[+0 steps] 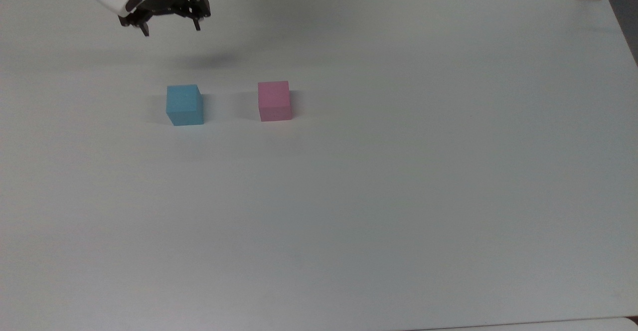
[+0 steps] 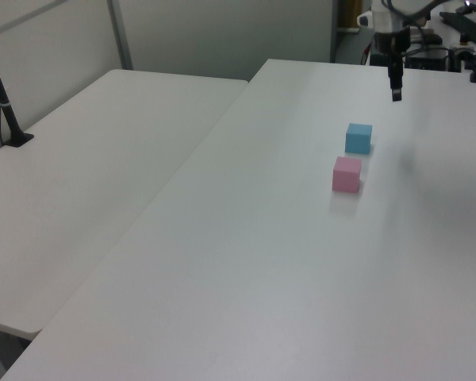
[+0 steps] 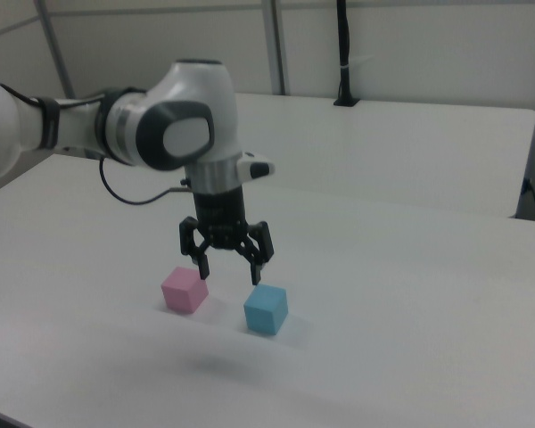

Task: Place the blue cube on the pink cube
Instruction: 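Move the open gripper over the light-blue cube and lower it, then close the gripper on the light-blue cube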

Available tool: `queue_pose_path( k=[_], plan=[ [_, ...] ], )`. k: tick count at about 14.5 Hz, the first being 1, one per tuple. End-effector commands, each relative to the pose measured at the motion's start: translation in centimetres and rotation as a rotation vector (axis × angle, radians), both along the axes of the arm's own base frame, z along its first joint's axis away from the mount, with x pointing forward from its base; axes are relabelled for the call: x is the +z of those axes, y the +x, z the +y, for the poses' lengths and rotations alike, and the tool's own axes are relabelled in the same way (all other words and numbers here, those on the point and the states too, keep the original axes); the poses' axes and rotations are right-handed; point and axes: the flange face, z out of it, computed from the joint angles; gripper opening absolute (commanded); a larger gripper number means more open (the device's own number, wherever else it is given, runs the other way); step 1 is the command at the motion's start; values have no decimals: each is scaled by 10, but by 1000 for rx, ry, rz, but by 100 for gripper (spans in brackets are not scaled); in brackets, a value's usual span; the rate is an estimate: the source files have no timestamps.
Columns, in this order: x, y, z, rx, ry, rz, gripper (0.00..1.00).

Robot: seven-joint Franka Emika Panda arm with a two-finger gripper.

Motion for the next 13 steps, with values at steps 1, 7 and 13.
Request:
queue_pose_path(
  k=[1,7,13],
  plan=[
    [-32,-2,0,-13,28,-30,100],
    [-66,28,-10,-113,77,-167,100],
    [-115,51,-8,-149,52,-228,100]
  ],
)
